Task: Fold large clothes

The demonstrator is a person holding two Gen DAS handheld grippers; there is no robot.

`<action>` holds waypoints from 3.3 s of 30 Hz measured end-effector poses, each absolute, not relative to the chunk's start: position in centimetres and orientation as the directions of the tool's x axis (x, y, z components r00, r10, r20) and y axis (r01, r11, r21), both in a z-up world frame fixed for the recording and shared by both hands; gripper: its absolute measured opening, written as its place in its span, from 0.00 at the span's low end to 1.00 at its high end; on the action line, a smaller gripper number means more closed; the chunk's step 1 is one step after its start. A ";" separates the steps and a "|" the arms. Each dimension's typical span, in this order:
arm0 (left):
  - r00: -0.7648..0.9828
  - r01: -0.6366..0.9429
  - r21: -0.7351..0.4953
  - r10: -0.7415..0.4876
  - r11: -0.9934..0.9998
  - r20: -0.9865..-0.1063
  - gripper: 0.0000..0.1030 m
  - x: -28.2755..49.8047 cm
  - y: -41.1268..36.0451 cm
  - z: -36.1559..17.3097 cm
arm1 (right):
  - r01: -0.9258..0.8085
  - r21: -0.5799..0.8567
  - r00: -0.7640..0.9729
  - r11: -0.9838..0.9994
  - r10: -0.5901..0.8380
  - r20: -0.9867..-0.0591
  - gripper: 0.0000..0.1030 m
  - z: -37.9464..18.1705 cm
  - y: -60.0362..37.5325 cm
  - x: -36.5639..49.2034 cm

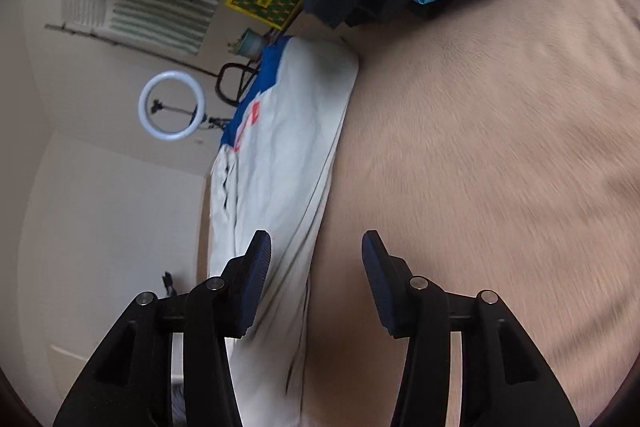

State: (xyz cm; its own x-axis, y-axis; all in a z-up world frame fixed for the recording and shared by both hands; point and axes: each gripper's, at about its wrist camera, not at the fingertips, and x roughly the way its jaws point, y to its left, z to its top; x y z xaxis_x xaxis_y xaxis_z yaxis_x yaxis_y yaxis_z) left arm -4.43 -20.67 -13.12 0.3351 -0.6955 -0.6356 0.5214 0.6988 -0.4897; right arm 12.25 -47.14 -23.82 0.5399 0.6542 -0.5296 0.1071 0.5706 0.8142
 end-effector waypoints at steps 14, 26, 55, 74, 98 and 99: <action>0.335 0.504 -0.524 -0.715 0.686 -0.614 0.08 -4.7 -19.3 -13.0 | 0.162 0.876 0.603 0.455 0.657 -0.453 0.23 -26.5 -45.3 23.2; 0.333 0.467 -0.603 -0.760 0.647 -0.557 0.07 -5.4 -15.8 -13.8 | 0.106 0.615 0.658 0.782 0.408 -0.633 0.03 -18.5 -40.3 22.7; 0.434 0.140 -0.696 -0.676 0.704 -0.596 0.07 -6.9 -1.9 -19.0 | -0.248 -0.141 0.555 0.959 0.022 -0.831 0.02 -19.9 -11.2 26.9; 0.446 0.140 -0.706 -0.681 0.694 -0.580 0.07 -6.6 -1.0 -19.3 | -0.335 0.194 0.511 0.922 0.350 -0.785 0.13 -11.8 -22.1 14.7; 0.466 0.321 -0.471 -0.570 0.822 -0.677 0.10 -6.3 1.6 -14.3 | -0.475 0.050 0.471 0.878 0.302 -0.829 0.17 -17.9 -20.2 -4.7; 0.459 0.344 -0.456 -0.570 0.821 -0.681 0.10 -6.0 0.6 -14.5 | -0.443 0.038 0.492 0.896 0.279 -0.825 0.28 -17.7 -20.9 -5.0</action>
State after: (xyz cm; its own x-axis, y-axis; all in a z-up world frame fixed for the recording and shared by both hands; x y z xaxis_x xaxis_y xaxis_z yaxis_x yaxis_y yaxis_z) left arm -6.00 0.64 -14.52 0.4586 -0.5705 -0.6813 0.3442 0.8209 -0.4557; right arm -4.97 -20.86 -17.72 0.4922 0.2786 -0.8247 -0.4428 0.8958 0.0383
